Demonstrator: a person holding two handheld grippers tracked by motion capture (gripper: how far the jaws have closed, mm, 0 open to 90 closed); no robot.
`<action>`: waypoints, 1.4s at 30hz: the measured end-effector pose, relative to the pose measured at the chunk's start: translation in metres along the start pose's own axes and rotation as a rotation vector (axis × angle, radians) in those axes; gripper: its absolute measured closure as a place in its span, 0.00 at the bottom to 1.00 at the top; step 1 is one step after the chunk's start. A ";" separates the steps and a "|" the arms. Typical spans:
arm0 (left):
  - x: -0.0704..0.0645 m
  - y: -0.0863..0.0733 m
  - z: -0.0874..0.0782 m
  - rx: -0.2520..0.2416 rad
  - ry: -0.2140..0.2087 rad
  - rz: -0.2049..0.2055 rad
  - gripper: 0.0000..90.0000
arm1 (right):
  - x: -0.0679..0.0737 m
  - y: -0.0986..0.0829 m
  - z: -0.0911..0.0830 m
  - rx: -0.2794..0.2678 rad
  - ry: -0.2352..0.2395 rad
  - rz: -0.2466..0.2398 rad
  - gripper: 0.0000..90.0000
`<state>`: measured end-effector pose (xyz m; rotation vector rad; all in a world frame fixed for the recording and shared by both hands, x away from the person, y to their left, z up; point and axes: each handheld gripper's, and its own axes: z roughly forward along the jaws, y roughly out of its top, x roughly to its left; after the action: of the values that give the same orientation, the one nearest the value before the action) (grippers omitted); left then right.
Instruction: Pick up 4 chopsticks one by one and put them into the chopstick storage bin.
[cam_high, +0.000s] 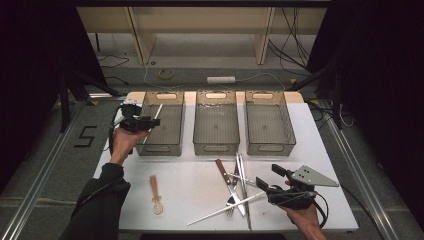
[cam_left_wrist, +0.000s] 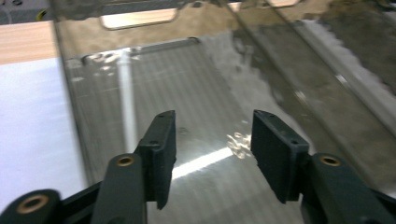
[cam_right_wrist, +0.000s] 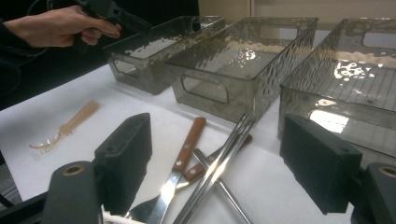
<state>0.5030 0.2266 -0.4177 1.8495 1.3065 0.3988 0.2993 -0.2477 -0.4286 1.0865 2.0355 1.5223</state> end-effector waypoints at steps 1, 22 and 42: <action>-0.004 -0.002 -0.003 -0.009 -0.012 0.005 0.49 | 0.000 0.000 0.000 0.002 -0.001 -0.001 0.29; -0.118 -0.053 -0.035 0.083 -0.213 0.186 0.30 | 0.000 0.001 -0.001 0.013 -0.012 -0.006 0.29; -0.180 -0.100 -0.038 0.199 -0.328 0.311 0.33 | 0.000 0.001 0.001 0.025 -0.019 -0.006 0.30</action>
<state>0.3405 0.0961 -0.4363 2.1866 0.8642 0.1179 0.2998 -0.2471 -0.4279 1.0995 2.0487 1.4818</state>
